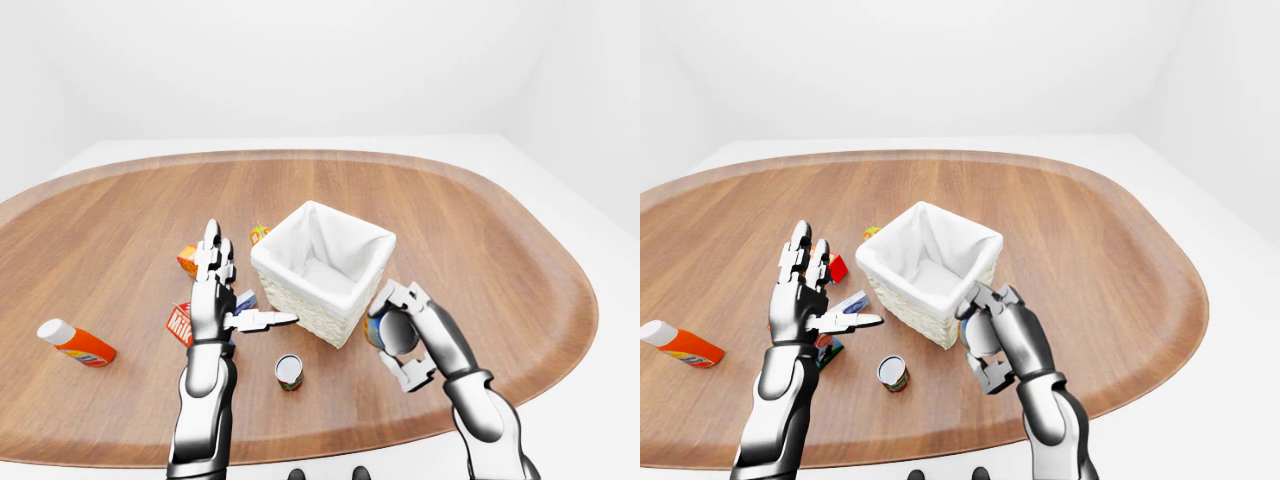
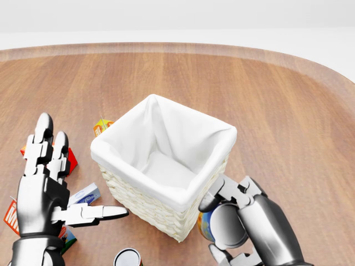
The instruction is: Pick up the alphabet soup, and put it in the basket.
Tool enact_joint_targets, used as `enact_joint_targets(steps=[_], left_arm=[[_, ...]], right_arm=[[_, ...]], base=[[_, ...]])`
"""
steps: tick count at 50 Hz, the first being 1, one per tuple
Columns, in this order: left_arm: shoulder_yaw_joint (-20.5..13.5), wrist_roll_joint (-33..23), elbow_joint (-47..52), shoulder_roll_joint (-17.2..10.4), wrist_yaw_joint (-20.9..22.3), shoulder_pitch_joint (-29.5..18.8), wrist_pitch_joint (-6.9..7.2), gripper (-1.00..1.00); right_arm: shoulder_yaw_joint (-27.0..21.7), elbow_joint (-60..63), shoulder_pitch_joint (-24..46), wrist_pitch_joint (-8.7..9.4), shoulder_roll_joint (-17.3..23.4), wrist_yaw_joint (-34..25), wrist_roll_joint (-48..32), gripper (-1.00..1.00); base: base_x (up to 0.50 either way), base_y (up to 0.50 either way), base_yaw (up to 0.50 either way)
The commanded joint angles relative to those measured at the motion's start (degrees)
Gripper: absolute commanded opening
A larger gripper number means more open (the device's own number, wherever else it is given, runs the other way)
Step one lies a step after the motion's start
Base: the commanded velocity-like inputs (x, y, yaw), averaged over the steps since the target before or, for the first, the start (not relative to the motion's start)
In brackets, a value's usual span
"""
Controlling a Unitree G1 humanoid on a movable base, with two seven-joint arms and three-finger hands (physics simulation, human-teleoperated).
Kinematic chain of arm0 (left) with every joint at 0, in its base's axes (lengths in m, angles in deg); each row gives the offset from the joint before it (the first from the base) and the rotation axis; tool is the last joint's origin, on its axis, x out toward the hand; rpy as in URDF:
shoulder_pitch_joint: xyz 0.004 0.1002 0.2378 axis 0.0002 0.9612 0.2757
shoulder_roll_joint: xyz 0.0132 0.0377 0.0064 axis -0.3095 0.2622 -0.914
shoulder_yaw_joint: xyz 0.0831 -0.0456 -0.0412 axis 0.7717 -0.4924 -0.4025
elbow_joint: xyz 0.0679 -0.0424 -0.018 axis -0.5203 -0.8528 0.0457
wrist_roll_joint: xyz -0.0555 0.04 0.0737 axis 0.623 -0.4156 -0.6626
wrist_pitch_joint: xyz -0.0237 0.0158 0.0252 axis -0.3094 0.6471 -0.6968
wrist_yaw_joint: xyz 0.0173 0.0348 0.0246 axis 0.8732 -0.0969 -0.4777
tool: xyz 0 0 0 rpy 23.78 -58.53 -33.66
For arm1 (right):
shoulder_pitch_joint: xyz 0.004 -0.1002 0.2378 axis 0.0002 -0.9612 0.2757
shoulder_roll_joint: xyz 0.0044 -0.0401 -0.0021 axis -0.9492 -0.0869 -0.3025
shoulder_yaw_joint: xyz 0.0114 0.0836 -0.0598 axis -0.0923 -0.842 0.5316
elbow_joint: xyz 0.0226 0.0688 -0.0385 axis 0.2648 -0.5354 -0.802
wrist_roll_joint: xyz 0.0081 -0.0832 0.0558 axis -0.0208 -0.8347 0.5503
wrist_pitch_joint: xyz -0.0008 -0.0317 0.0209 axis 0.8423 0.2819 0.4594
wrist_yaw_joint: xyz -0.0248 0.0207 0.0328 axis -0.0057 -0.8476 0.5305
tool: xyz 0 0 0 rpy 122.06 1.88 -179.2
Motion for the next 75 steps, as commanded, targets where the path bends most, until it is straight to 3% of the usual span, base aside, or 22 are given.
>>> enact_joint_targets(steps=[1,26,44,52,71,75], left_arm=[[0.0,0.0,-0.3,0.0,0.0,-0.1,0.00,1.00],[0.0,0.0,-0.1,0.0,0.0,0.0,0.00,1.00],[0.0,-0.1,0.1,0.0,0.0,0.2,0.00,1.00],[0.0,0.0,0.2,0.1,-0.1,0.2,0.00,1.00],[0.0,0.2,0.4,0.0,0.0,0.2,0.00,1.00],[0.0,0.2,0.2,0.0,-0.1,0.2,0.00,1.00]], right_arm=[[0.5,6.6,0.0,0.00,-0.3,-1.2,-1.4,-1.00],[2.5,15.0,1.9,0.00,-0.7,-3.6,-4.4,-1.00],[7.2,25.5,8.8,0.00,-2.5,-15.2,-16.0,-1.00],[6.7,23.5,13.4,0.00,-4.0,-18.8,-19.7,-1.00],[1.4,7.6,23.8,0.00,-4.2,-15.2,-16.6,-1.00],[0.3,4.4,29.2,0.00,-4.2,-15.8,-17.0,-1.00]], base=[[0.00,0.00,0.00],[0.00,0.00,0.00],[0.00,0.00,0.00],[0.00,0.00,0.00],[0.00,0.00,0.00],[0.00,0.00,0.00]])
